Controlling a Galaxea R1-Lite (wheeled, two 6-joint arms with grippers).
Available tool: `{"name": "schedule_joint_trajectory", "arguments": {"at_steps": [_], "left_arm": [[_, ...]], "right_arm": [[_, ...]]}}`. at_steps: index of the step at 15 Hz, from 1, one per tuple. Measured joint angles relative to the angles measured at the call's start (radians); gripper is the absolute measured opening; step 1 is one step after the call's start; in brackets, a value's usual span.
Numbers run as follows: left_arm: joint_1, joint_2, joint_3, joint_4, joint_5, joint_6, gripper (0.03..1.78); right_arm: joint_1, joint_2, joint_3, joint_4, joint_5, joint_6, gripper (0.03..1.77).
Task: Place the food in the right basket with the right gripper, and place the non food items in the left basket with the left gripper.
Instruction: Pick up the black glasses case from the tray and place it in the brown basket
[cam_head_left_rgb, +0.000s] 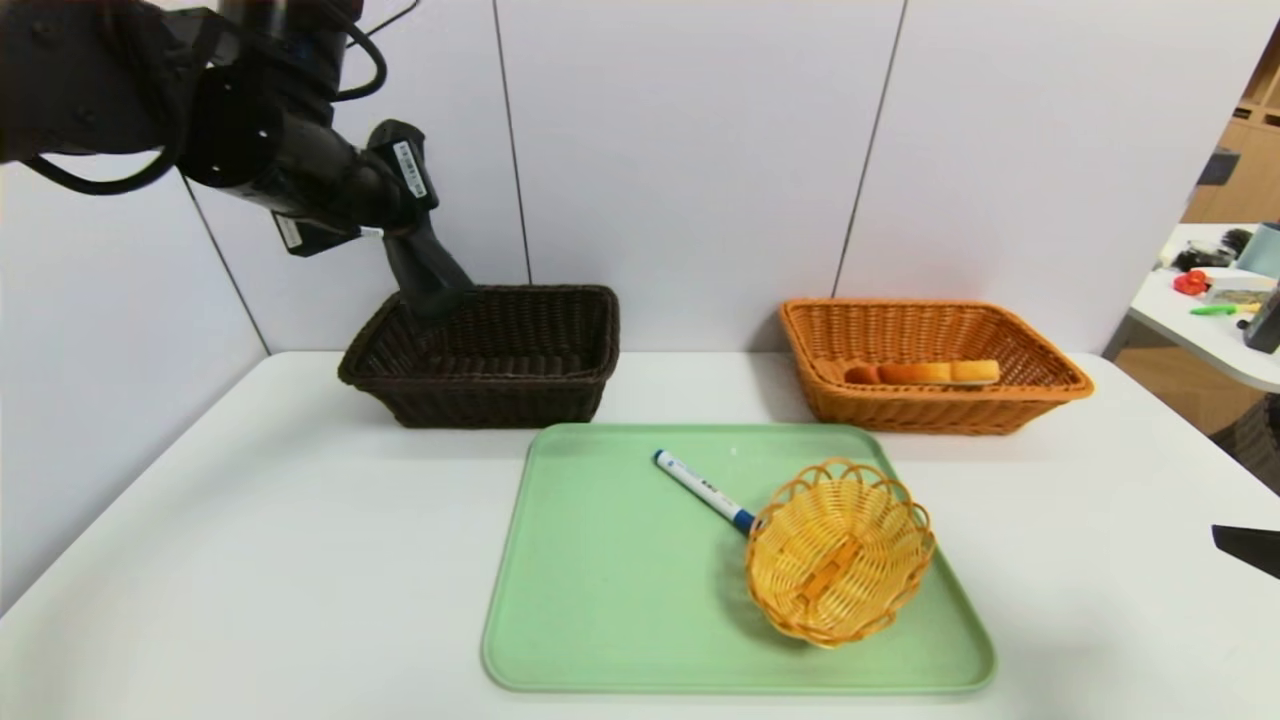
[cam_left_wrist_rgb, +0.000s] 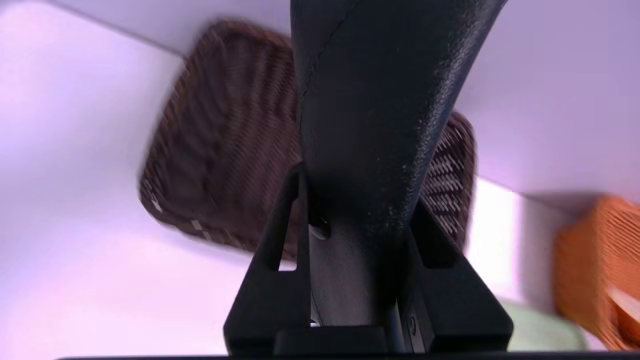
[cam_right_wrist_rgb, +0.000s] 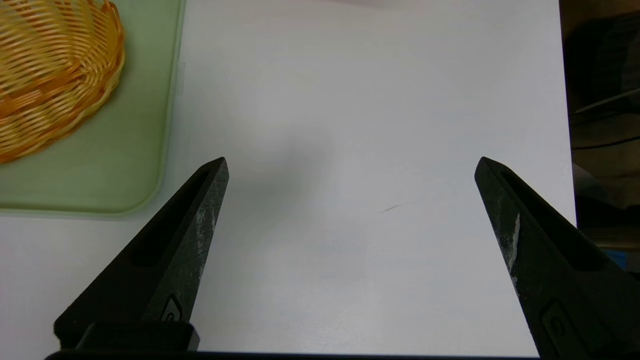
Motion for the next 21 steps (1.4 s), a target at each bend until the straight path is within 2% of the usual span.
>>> {"name": "schedule_joint_trajectory", "arguments": {"at_steps": [1,4,10,13,15,17,21], "left_arm": [[0.005,0.02,0.001,-0.036,0.02,0.031,0.48],[0.011,0.077,0.001,-0.12,0.031,0.08,0.48],[0.063,0.17,0.005,-0.323,0.109,0.163,0.48],[0.073,0.177,0.007,-0.347,0.111,0.176,0.5],[0.074,0.179,0.008,-0.346,0.113,0.174,0.78],[0.075,0.179,0.009,-0.346,0.114,0.176,0.99],[0.075,0.177,0.008,-0.346,0.112,0.177,1.28]], "right_arm": [[0.0,-0.003,0.001,0.001,0.0,0.0,1.7],[-0.001,-0.011,0.004,0.005,0.0,0.001,1.7],[-0.001,-0.013,0.005,0.004,0.0,0.016,1.7],[0.0,-0.006,0.003,0.001,0.0,0.014,1.7],[0.0,-0.002,0.001,0.001,0.0,0.014,1.7],[0.001,0.0,0.0,0.001,0.0,0.014,1.7],[0.001,0.003,0.003,0.001,0.001,0.014,1.7]]}}
